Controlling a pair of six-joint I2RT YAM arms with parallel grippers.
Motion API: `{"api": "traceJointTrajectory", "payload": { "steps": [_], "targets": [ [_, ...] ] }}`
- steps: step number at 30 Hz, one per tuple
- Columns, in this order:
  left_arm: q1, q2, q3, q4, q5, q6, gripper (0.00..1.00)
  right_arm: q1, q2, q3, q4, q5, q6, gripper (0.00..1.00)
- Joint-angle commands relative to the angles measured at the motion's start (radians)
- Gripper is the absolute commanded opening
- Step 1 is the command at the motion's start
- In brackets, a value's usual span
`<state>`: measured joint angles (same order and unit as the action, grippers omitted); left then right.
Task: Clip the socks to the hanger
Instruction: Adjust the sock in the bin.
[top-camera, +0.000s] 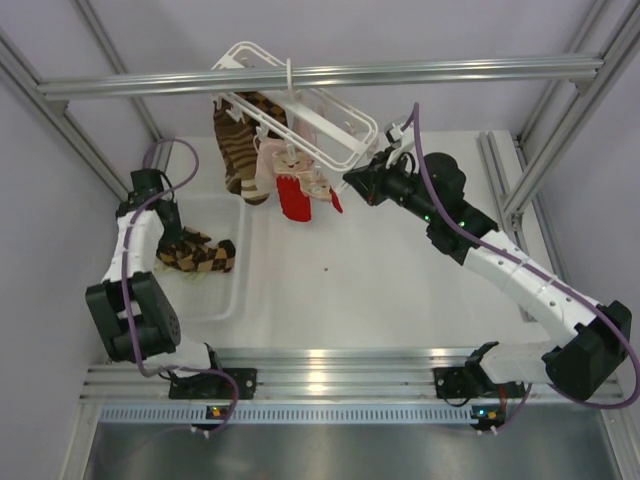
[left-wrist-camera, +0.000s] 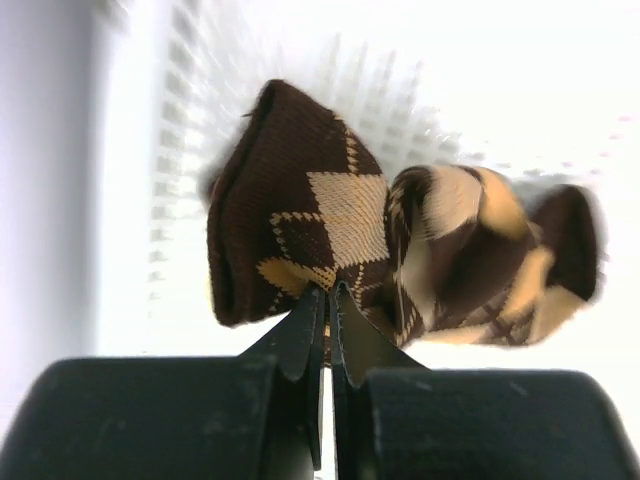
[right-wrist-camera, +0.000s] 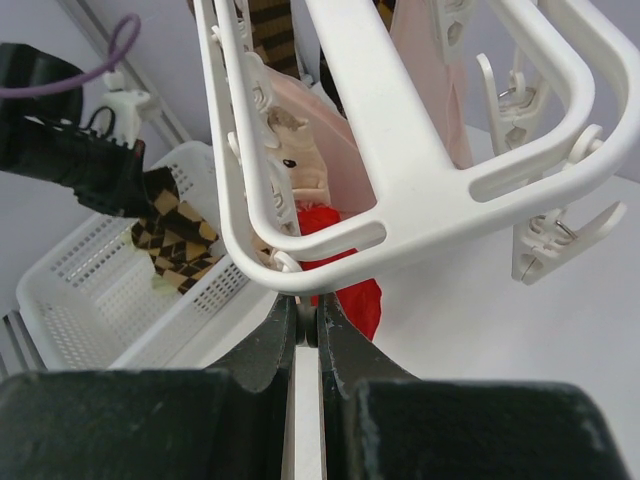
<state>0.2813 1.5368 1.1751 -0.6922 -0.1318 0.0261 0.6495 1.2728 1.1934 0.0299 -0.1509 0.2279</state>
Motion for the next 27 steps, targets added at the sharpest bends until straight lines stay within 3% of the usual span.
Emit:
{"api": "traceJointTrajectory", "payload": {
  "steps": [1,8,12,14,16,17,23,27],
  "targets": [
    [-0.001,-0.144,0.066,0.008,0.06,0.211,0.0,-0.017,-0.015,0.034,0.038,-0.006,-0.009,0.0],
    [0.002,-0.3,0.064,-0.121,0.342,0.674,0.0,-0.017,-0.032,0.026,0.047,-0.018,-0.007,0.0],
    [0.001,-0.432,0.017,-0.28,0.64,0.955,0.0,-0.016,-0.044,0.023,0.047,-0.019,-0.01,0.0],
    [0.002,-0.483,-0.038,-0.291,0.719,1.055,0.0,-0.014,-0.047,0.026,0.041,-0.018,-0.015,0.0],
    [-0.002,-0.504,-0.06,-0.415,0.806,1.165,0.0,-0.011,-0.055,0.026,0.036,-0.015,-0.016,0.0],
    [-0.007,-0.492,-0.063,-0.462,0.816,1.266,0.0,-0.01,-0.056,0.026,0.033,-0.013,-0.018,0.0],
    [-0.016,-0.336,-0.121,-0.504,0.764,1.345,0.08,-0.007,-0.061,0.041,0.007,-0.004,-0.03,0.0],
    [-0.017,-0.264,-0.149,-0.498,0.66,1.5,0.12,-0.001,-0.055,0.058,-0.01,-0.001,-0.038,0.0]
  ]
}}
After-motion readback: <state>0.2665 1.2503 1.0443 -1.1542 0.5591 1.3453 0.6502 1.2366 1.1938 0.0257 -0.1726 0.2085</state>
